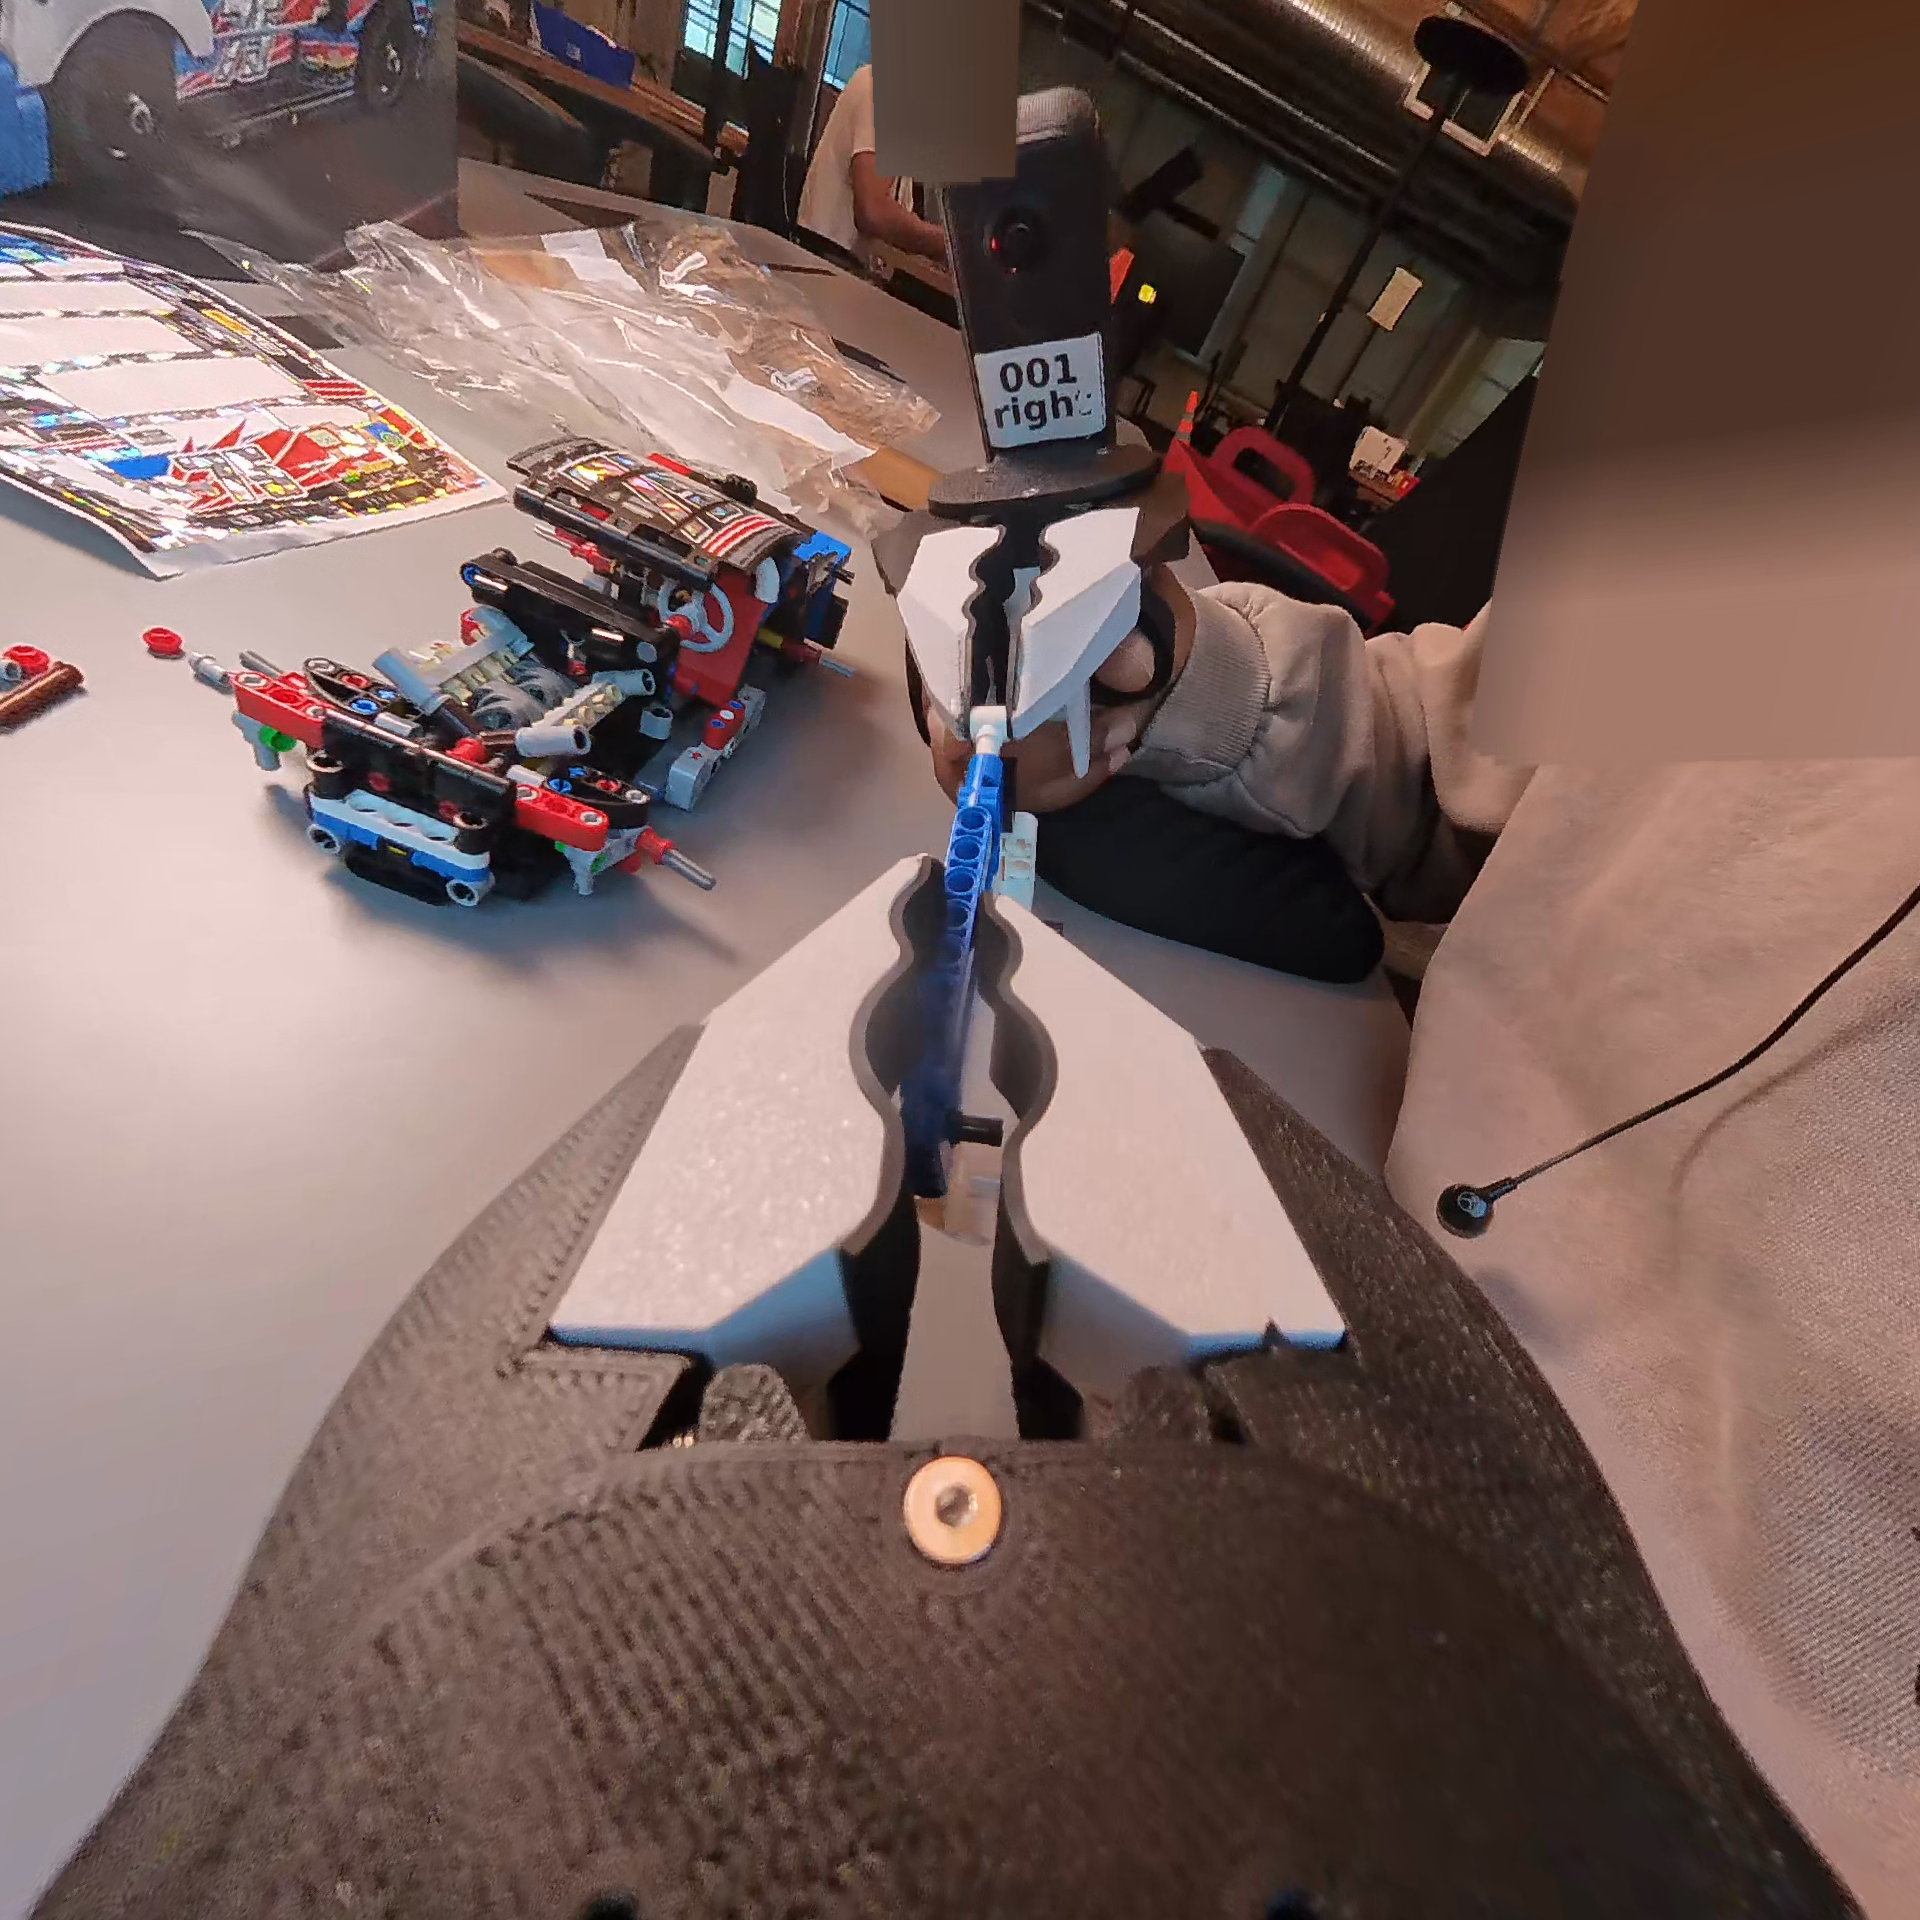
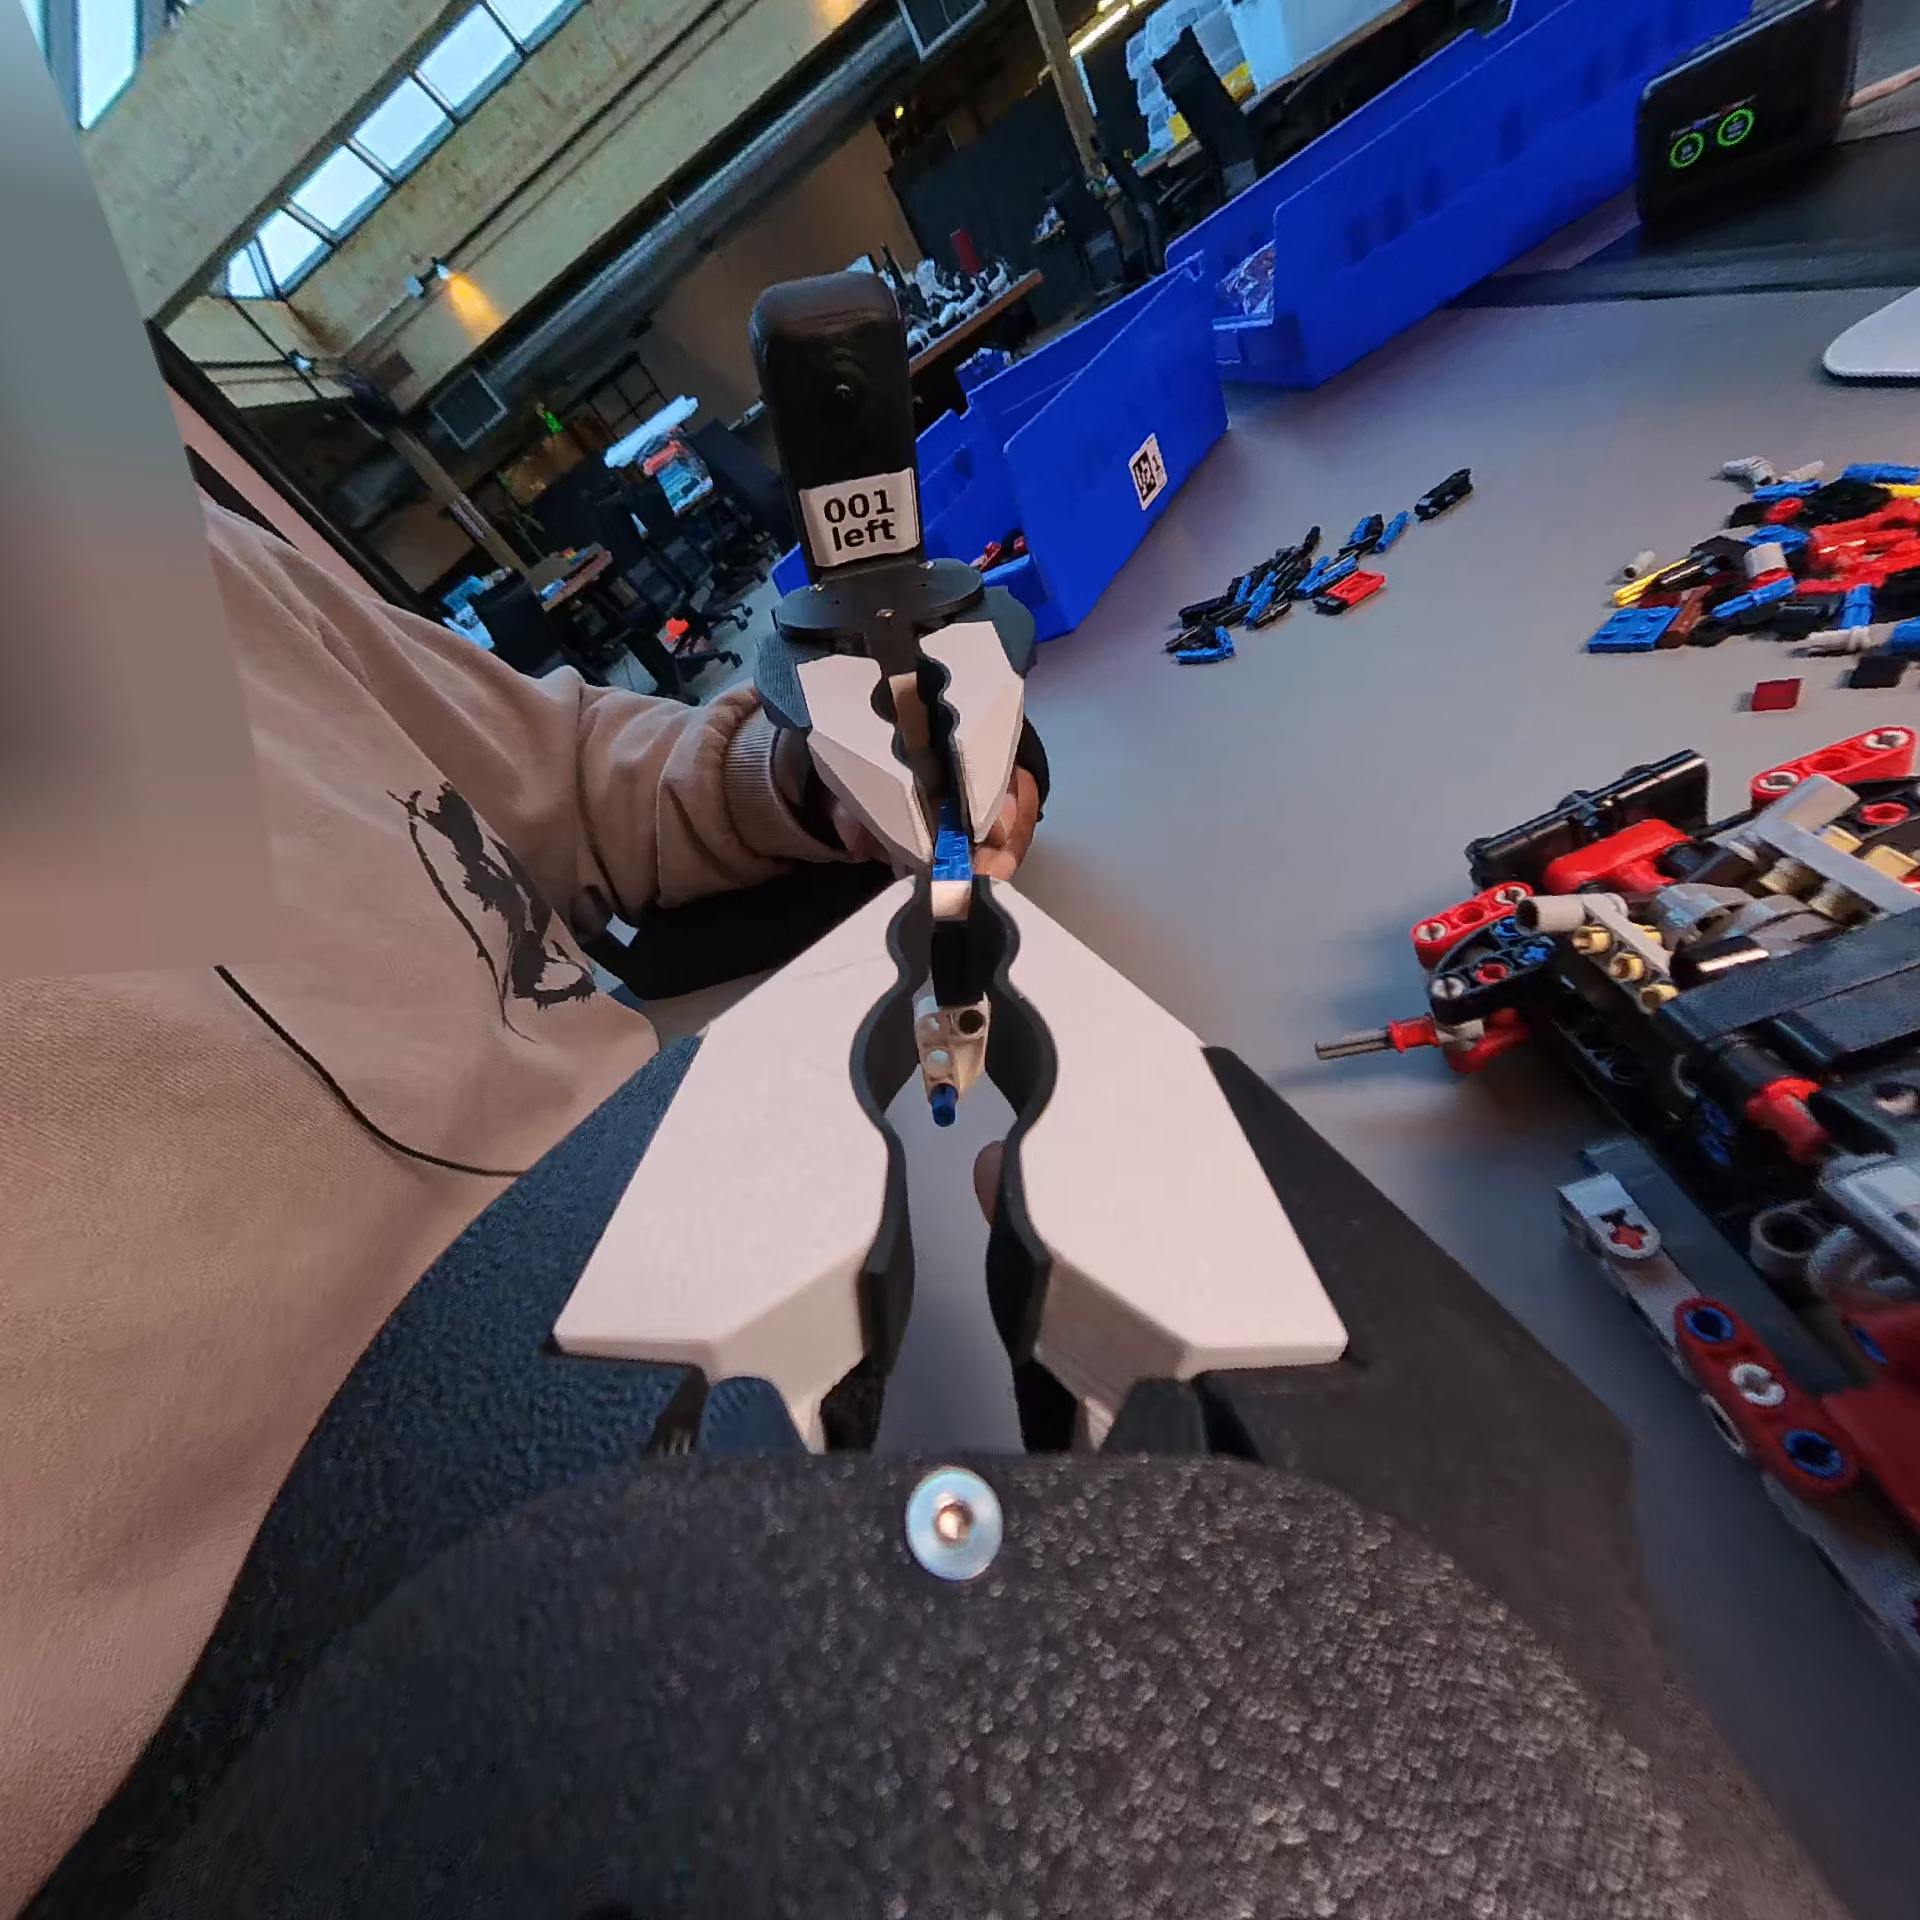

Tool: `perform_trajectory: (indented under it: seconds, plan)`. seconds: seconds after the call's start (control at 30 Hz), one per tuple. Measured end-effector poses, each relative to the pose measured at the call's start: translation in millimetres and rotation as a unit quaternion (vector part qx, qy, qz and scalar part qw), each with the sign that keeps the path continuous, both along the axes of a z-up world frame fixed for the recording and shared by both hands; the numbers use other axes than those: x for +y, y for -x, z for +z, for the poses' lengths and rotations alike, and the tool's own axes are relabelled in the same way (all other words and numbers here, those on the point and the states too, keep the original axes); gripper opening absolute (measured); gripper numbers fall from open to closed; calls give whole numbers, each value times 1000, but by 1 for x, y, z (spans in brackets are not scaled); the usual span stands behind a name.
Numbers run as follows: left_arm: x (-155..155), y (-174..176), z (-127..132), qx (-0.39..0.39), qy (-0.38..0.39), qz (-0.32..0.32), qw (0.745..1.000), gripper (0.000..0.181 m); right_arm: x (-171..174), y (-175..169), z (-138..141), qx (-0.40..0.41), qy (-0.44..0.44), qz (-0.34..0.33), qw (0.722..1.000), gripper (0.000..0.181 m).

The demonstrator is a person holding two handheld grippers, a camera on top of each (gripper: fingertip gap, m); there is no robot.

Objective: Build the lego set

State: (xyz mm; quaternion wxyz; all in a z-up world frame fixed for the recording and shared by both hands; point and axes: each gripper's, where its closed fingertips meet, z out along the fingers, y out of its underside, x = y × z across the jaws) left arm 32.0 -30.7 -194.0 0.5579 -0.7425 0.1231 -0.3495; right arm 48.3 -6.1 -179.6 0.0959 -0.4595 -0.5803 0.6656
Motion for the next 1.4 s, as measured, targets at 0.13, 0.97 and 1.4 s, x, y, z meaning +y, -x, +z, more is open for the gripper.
perform_trajectory:
  seconds: [0.13, 0.97, 1.4]
  plan:
    - [2, 5, 0, -36, 14, -3, 999, 4, 3, 6, 5, 26, -8, -30, 999, 5]
    - [-6, -1, -10, 27, 20, -23, 999, 3, -8, -5, -18, -16, -119, 1, 993, 5]
    - [-7, -6, -9, 68, -3, -19, 998, 3, -8, -8, -15, -15, -89, 20, 996, 5]
